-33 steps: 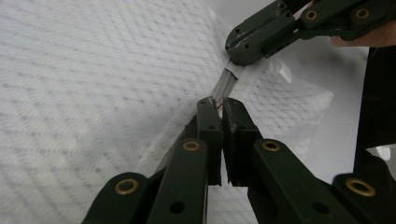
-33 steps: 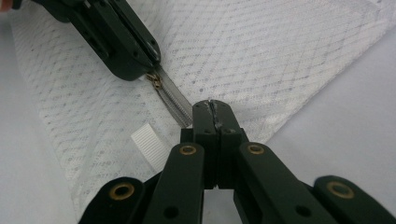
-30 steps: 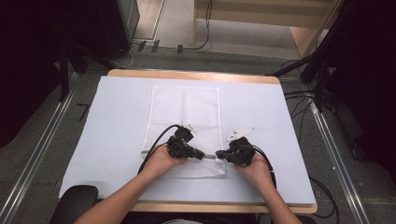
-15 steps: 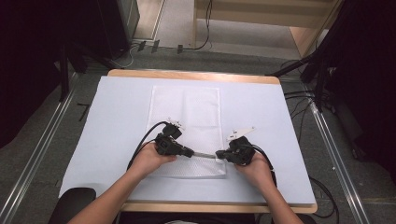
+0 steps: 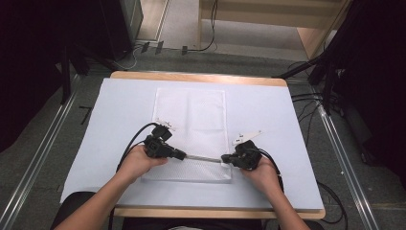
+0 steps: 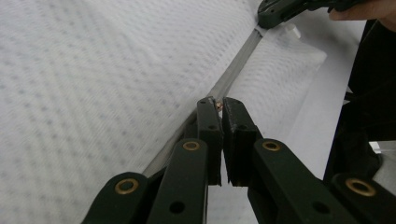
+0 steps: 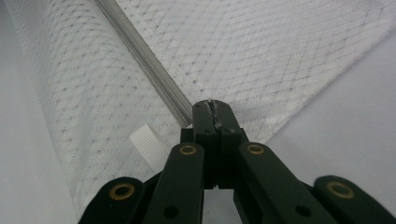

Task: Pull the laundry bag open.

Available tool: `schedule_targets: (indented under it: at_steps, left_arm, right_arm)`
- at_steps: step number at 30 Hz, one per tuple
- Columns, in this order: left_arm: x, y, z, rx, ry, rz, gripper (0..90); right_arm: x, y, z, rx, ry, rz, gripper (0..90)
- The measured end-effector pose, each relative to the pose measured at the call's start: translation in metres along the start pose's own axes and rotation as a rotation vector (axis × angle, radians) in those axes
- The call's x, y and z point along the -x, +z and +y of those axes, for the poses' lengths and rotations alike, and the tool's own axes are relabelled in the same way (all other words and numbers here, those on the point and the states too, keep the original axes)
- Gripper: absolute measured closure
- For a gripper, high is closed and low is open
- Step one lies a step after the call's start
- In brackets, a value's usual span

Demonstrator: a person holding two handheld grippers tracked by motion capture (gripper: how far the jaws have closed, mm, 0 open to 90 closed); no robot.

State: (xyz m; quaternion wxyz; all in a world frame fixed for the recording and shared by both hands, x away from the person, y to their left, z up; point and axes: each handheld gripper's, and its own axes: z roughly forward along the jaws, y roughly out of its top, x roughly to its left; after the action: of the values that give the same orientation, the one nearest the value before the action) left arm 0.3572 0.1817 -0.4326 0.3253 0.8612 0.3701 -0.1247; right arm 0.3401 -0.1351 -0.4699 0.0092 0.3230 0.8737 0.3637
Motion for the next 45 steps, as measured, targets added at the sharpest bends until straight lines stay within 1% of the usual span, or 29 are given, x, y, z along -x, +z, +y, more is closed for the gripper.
schedule_targets:
  at_steps: [2, 3, 6, 7, 10, 11, 13, 19, 22, 25, 27, 28, 31, 33, 34, 35, 36, 37, 38, 39, 40, 42, 43, 44, 45]
  left_arm:
    - [-0.003, -0.005, -0.003, 0.002, -0.003, 0.009, 88.1]
    - [-0.005, -0.007, -0.005, 0.006, -0.009, 0.007, 88.1]
    - [-0.009, -0.013, -0.010, 0.009, -0.019, 0.009, 88.1]
    - [-0.011, -0.015, -0.012, 0.011, -0.020, 0.017, 88.1]
    - [-0.016, -0.022, -0.018, 0.020, -0.033, 0.020, 88.1]
    - [-0.017, -0.023, -0.019, 0.022, -0.037, 0.013, 88.1]
    - [-0.020, -0.028, -0.022, 0.026, -0.043, 0.016, 88.0]
    - [-0.026, -0.036, -0.030, 0.021, -0.056, 0.026, 88.1]
    - [-0.028, -0.040, -0.033, 0.027, -0.058, 0.044, 88.0]
    - [-0.032, -0.044, -0.037, 0.026, -0.073, 0.057, 88.0]
    - [-0.034, -0.047, -0.039, 0.028, -0.081, 0.054, 88.0]
    - [-0.034, -0.048, -0.040, 0.034, -0.086, 0.063, 88.0]
    - [-0.038, -0.053, -0.045, 0.027, -0.094, 0.080, 88.0]
    - [-0.039, -0.056, -0.048, 0.027, -0.099, 0.064, 88.0]
    - [-0.038, -0.056, -0.049, 0.024, -0.094, 0.079, 88.0]
    - [-0.038, -0.057, -0.051, 0.025, -0.093, 0.083, 88.0]
    - [-0.040, -0.058, -0.053, 0.023, -0.099, 0.078, 88.0]
    - [-0.041, -0.060, -0.054, 0.033, -0.113, 0.078, 88.0]
    - [-0.044, -0.062, -0.056, 0.033, -0.118, 0.076, 88.0]
    - [-0.045, -0.063, -0.057, 0.041, -0.125, 0.071, 88.0]
    - [-0.045, -0.065, -0.058, 0.039, -0.129, 0.090, 88.1]
    - [-0.048, -0.069, -0.061, 0.048, -0.144, 0.099, 88.1]
    - [-0.051, -0.073, -0.063, 0.053, -0.161, 0.094, 88.2]
    - [-0.052, -0.075, -0.065, 0.054, -0.170, 0.100, 88.2]
    - [-0.054, -0.077, -0.067, 0.052, -0.171, 0.105, 88.3]
  right_arm:
    - [0.001, 0.000, -0.001, 0.008, -0.008, 0.002, 90.0]
    - [0.001, 0.000, -0.002, 0.014, -0.001, 0.003, 90.0]
    - [0.002, 0.000, -0.002, 0.013, 0.002, 0.009, 90.0]
    - [0.002, 0.000, -0.002, 0.012, 0.003, 0.009, 90.0]
    - [0.002, 0.000, -0.001, 0.011, -0.006, 0.014, 90.0]
    - [0.002, 0.000, -0.001, 0.009, -0.007, 0.015, 90.0]
    - [0.002, 0.000, -0.001, 0.007, -0.007, 0.015, 90.0]
    - [0.004, 0.000, -0.001, 0.004, -0.002, 0.022, 90.0]
    - [0.004, 0.000, -0.001, 0.003, -0.001, 0.023, 90.0]
    - [0.003, 0.000, 0.000, 0.000, 0.003, 0.023, 90.0]
    - [0.003, 0.000, 0.000, -0.003, 0.000, 0.022, 90.0]
    - [0.003, 0.000, 0.000, -0.005, -0.003, 0.021, 90.0]
    - [0.004, -0.001, -0.001, -0.001, -0.002, 0.022, 90.0]
    - [0.005, -0.001, -0.001, 0.001, -0.005, 0.029, 90.0]
    - [0.005, -0.001, -0.001, 0.000, -0.002, 0.032, 90.0]
    - [0.006, -0.001, 0.000, -0.004, 0.000, 0.034, 90.0]
    - [0.006, 0.000, 0.000, -0.003, -0.001, 0.035, 90.0]
    - [0.006, 0.000, 0.000, -0.005, -0.003, 0.036, 90.0]
    - [0.006, 0.000, 0.001, -0.005, -0.011, 0.037, 90.0]
    - [0.006, 0.000, 0.001, -0.009, -0.008, 0.039, 90.0]
    - [0.006, 0.001, 0.002, -0.008, -0.009, 0.041, 90.0]
    - [0.006, 0.001, 0.002, -0.011, -0.017, 0.039, 90.0]
    - [0.006, 0.001, 0.003, -0.013, -0.015, 0.042, 90.0]
    - [0.006, 0.001, 0.003, -0.013, -0.015, 0.044, 90.0]
    - [0.006, 0.001, 0.003, -0.014, -0.014, 0.045, 90.0]
